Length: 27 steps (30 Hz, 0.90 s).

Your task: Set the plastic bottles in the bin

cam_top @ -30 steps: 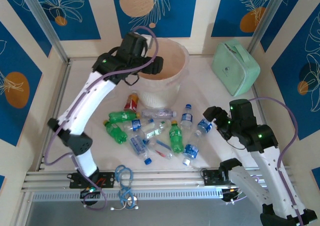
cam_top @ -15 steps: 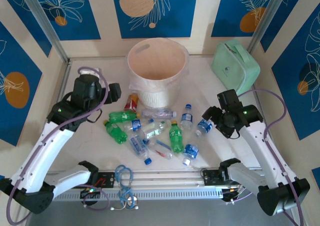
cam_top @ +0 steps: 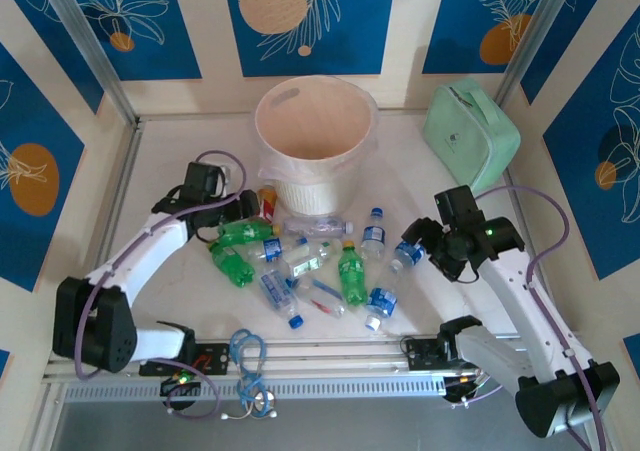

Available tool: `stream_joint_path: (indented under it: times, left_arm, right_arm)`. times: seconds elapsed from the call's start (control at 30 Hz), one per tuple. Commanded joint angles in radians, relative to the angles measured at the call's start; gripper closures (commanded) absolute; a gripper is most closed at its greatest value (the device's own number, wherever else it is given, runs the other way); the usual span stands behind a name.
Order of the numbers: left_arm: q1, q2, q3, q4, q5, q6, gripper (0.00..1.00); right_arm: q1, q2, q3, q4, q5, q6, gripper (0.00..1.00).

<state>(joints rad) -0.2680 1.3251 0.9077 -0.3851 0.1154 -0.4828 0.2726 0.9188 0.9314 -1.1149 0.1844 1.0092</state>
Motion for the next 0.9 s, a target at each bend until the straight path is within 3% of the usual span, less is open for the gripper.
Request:
stream_joint_path:
  times: [0.0,0.27,0.87]
  left_arm:
    - [0.008,0.061,0.01,0.125,0.051,0.081,0.15]
    - [0.009,0.218,0.055,0.185,0.059,0.138,0.19]
    - [0.007,0.331,0.077,0.214,0.103,0.138,0.22]
  right_arm:
    - [-0.004,-0.02,-0.026,-0.002,-0.041,0.026,0.11]
    - [-0.005,-0.014,-0.034,0.023,-0.068,0.033,0.12]
    - [-0.005,-0.024,-0.076,0.047,-0.076,0.043,0.11]
